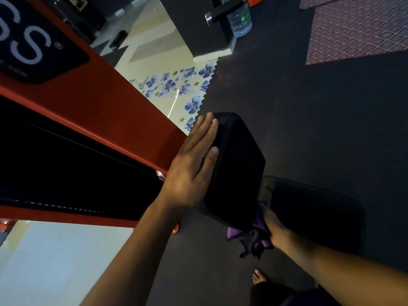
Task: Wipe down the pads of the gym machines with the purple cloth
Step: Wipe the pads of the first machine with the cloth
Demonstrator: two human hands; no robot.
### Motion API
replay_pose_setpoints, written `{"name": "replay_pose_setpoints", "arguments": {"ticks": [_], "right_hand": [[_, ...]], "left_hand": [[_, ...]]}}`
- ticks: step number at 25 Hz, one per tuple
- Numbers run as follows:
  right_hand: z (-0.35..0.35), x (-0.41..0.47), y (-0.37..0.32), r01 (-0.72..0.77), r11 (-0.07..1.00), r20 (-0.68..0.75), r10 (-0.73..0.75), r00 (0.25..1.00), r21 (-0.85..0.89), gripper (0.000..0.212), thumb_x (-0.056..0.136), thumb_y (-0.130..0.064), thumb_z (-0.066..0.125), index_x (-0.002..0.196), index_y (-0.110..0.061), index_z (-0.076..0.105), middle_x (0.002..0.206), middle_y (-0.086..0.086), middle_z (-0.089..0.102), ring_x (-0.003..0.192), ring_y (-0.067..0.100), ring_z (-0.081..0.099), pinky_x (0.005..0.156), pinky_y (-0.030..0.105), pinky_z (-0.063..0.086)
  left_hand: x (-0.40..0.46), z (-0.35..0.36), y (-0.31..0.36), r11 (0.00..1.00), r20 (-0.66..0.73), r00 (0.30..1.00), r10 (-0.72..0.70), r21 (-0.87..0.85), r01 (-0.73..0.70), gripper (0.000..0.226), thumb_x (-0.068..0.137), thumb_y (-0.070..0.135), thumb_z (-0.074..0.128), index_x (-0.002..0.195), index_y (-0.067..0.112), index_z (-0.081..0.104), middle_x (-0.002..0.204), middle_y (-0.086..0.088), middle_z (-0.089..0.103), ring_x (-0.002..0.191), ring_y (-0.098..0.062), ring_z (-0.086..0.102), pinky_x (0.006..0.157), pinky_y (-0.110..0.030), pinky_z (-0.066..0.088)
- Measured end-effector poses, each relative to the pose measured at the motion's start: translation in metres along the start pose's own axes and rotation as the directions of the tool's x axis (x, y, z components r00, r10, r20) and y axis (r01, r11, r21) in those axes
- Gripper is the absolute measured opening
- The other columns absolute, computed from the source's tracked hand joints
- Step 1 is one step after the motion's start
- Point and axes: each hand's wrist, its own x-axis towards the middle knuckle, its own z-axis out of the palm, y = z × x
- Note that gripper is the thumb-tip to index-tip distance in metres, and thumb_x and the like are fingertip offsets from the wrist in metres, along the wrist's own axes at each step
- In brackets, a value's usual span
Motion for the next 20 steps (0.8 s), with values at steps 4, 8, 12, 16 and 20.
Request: {"name": "replay_pose_setpoints", "arguments": {"ticks": [4,8,12,16,20], "right_hand": [[-0.008,0.045,-0.07,0.249,0.956,-0.174,-0.221,0.96,0.155,0.031,0.108,-0.025,0.039,0.115,-0.007,0.063,0.104,0.016,0.064,0.089,0.028,0.059,0.065,0.031,0.042],[-0.015,0.058,-0.096,0.338,0.938,-0.195,-0.318,0.928,0.08,0.017,0.104,-0.033,0.048,0.101,-0.022,0.06,0.096,0.002,0.06,0.11,0.034,0.063,0.084,0.033,0.047],[0.004,0.006,-0.033,0.221,0.973,-0.178,-0.207,0.962,0.06,0.025,0.11,-0.024,0.037,0.094,-0.02,0.055,0.098,0.009,0.062,0.078,0.017,0.061,0.065,0.029,0.044],[-0.013,-0.029,-0.007,0.21,0.957,-0.043,-0.223,0.974,-0.202,0.016,0.107,-0.016,0.045,0.096,-0.015,0.056,0.123,0.013,0.06,0.1,0.014,0.061,0.088,0.033,0.046],[-0.032,-0.096,-0.053,0.458,0.869,-0.146,-0.485,0.862,-0.186,0.02,0.106,-0.028,0.047,0.112,-0.017,0.062,0.113,0.009,0.066,0.103,0.022,0.061,0.088,0.03,0.04]], "left_hand": [[-0.005,0.0,0.001,1.0,-0.003,1.0,0.001,0.004,-0.001,0.056,0.111,0.032,0.031,0.161,0.008,0.029,0.171,-0.002,0.02,0.16,-0.014,0.009,0.13,-0.044,0.016],[-0.005,0.002,-0.002,0.999,-0.003,1.0,-0.008,-0.051,0.008,0.055,0.111,0.032,0.031,0.161,0.009,0.03,0.171,0.0,0.021,0.16,-0.013,0.008,0.13,-0.046,0.016],[-0.004,0.004,-0.006,0.995,-0.016,1.0,-0.006,-0.104,0.004,0.055,0.111,0.035,0.031,0.161,0.011,0.032,0.171,0.002,0.023,0.159,-0.01,0.01,0.13,-0.046,0.016],[-0.004,0.005,-0.006,0.955,-0.036,0.997,-0.074,-0.291,0.06,0.052,0.111,0.032,0.035,0.158,0.012,0.038,0.168,0.007,0.028,0.157,-0.004,0.014,0.129,-0.03,0.015],[-0.006,0.0,-0.009,0.929,0.027,0.998,-0.061,-0.365,0.067,0.048,0.112,0.026,0.036,0.159,0.015,0.035,0.168,0.013,0.024,0.156,0.002,0.01,0.126,-0.018,0.01]]}}
